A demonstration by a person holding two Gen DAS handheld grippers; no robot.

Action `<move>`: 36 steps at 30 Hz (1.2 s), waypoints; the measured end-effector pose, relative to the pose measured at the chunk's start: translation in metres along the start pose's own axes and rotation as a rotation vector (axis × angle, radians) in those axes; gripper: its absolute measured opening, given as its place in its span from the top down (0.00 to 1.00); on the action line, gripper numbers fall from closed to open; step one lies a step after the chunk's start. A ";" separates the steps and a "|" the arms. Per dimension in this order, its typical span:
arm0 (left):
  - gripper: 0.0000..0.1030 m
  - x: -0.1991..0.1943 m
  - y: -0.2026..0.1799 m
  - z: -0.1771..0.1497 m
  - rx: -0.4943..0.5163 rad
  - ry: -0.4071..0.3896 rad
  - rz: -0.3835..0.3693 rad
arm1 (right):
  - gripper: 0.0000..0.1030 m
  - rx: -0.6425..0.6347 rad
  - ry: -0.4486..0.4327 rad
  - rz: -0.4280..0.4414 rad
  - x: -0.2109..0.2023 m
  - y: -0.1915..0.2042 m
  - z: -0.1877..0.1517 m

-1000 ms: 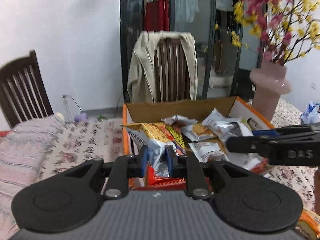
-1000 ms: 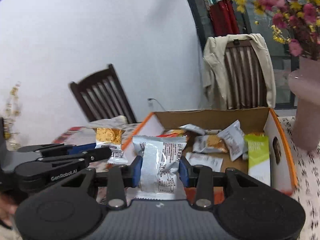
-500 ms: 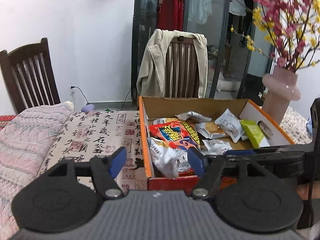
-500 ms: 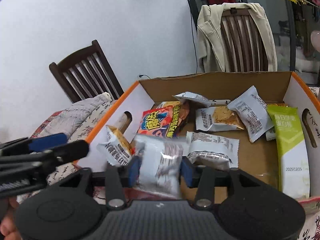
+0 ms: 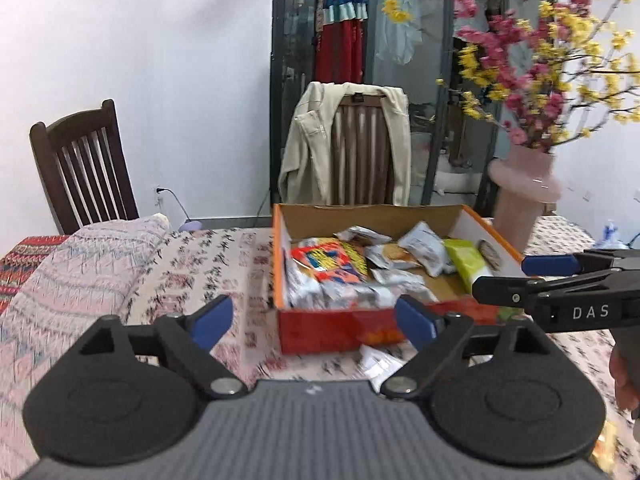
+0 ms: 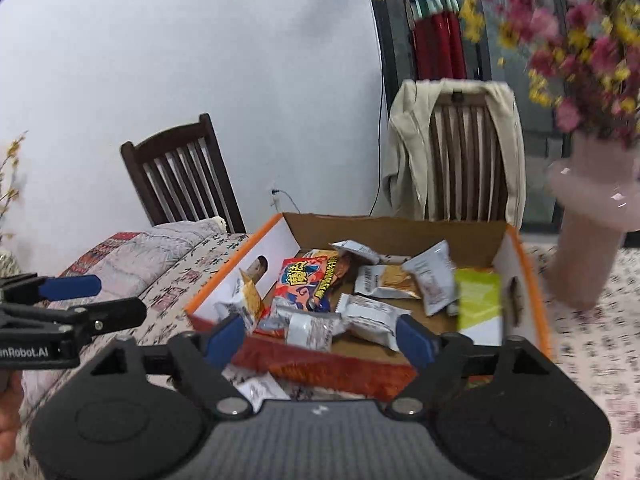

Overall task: Organize snacks
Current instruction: 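Carry both packets into the orange box and open both tools, then move both open tools back over the snack pile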

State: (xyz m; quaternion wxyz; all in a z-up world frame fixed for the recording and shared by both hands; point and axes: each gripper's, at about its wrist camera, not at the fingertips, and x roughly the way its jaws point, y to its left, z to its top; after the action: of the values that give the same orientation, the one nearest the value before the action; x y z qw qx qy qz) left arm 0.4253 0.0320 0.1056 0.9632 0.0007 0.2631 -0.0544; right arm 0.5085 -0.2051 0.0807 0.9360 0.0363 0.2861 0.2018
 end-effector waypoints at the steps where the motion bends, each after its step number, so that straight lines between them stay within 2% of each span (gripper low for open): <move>1: 0.07 -0.010 -0.004 -0.004 0.001 -0.006 -0.010 | 0.15 -0.012 -0.007 -0.003 -0.011 0.001 -0.004; 4: 0.03 -0.043 -0.016 -0.020 0.004 -0.028 -0.025 | 0.14 -0.045 -0.023 -0.012 -0.046 0.004 -0.016; 11: 0.00 -0.119 -0.048 -0.067 0.020 -0.075 0.012 | 0.11 -0.105 -0.077 0.005 -0.131 0.014 -0.060; 16: 0.00 -0.164 -0.067 -0.111 -0.008 -0.123 0.041 | 0.01 -0.143 -0.117 0.013 -0.187 0.023 -0.105; 19: 0.00 -0.181 -0.075 -0.138 -0.015 -0.140 0.059 | 0.01 -0.179 -0.132 -0.013 -0.211 0.026 -0.140; 22: 0.00 -0.186 -0.080 -0.160 -0.012 -0.096 0.040 | 0.00 -0.178 -0.121 -0.048 -0.226 0.027 -0.171; 25: 0.00 -0.187 -0.081 -0.178 -0.029 -0.048 0.031 | 0.01 -0.150 -0.081 -0.044 -0.233 0.028 -0.204; 29: 0.00 -0.188 -0.082 -0.189 -0.022 -0.026 0.046 | 0.00 -0.146 -0.042 -0.072 -0.236 0.027 -0.241; 32: 0.00 -0.189 -0.082 -0.188 -0.013 -0.031 0.041 | 0.01 -0.153 -0.017 -0.071 -0.237 0.026 -0.253; 36: 0.00 -0.184 -0.082 -0.181 -0.013 -0.038 0.040 | 0.00 -0.126 -0.037 -0.090 -0.240 0.018 -0.249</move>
State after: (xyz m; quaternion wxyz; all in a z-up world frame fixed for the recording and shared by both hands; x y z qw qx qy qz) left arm 0.1673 -0.0245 0.0450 0.9689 -0.0014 0.2451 -0.0333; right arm 0.1836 -0.2965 0.0011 0.9498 -0.0318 0.2568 0.1761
